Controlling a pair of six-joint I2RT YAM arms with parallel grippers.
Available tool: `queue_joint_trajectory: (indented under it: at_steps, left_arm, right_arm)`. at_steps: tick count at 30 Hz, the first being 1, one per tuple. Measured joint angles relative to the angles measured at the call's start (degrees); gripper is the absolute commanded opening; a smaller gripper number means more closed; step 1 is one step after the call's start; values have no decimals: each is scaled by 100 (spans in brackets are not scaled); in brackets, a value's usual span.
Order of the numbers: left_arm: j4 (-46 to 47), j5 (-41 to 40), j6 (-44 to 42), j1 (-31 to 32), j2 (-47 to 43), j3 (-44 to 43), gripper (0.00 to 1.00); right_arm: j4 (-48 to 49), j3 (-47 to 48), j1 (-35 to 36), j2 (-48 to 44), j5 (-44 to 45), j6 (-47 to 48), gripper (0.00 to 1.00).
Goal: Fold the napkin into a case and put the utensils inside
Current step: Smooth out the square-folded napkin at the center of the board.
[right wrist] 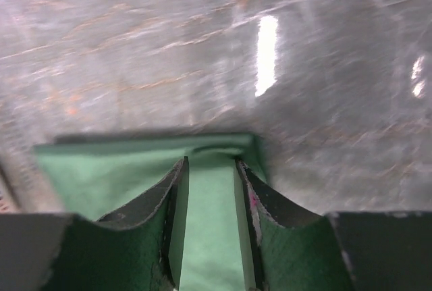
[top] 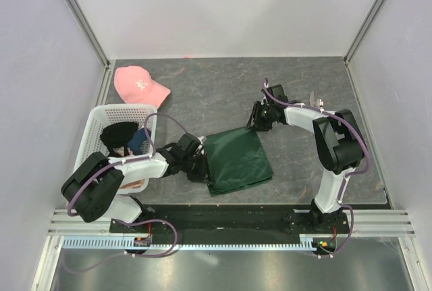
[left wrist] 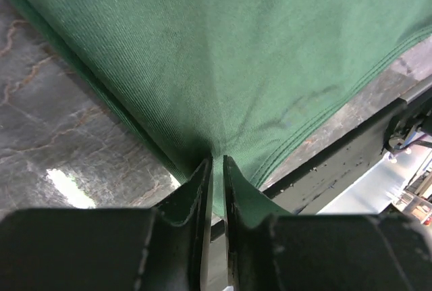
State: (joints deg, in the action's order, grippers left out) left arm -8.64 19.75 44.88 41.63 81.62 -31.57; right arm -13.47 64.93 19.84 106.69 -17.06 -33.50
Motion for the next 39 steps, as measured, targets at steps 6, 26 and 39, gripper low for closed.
queue_joint_trajectory:
  at_steps: [6, 26, 39]
  left_arm:
    - [262, -33, 52, 33, -190, 188, 20]
    - [422, 149, 175, 68, -616, 308, 21]
    - [229, 162, 247, 101, -802, 658, 24]
  right_arm:
    - [188, 122, -79, 273, -66, 240, 40]
    - [9, -1576, 529, -1816, 201, 240, 41]
    - [-385, -2889, 555, -3077, 610, -24, 56]
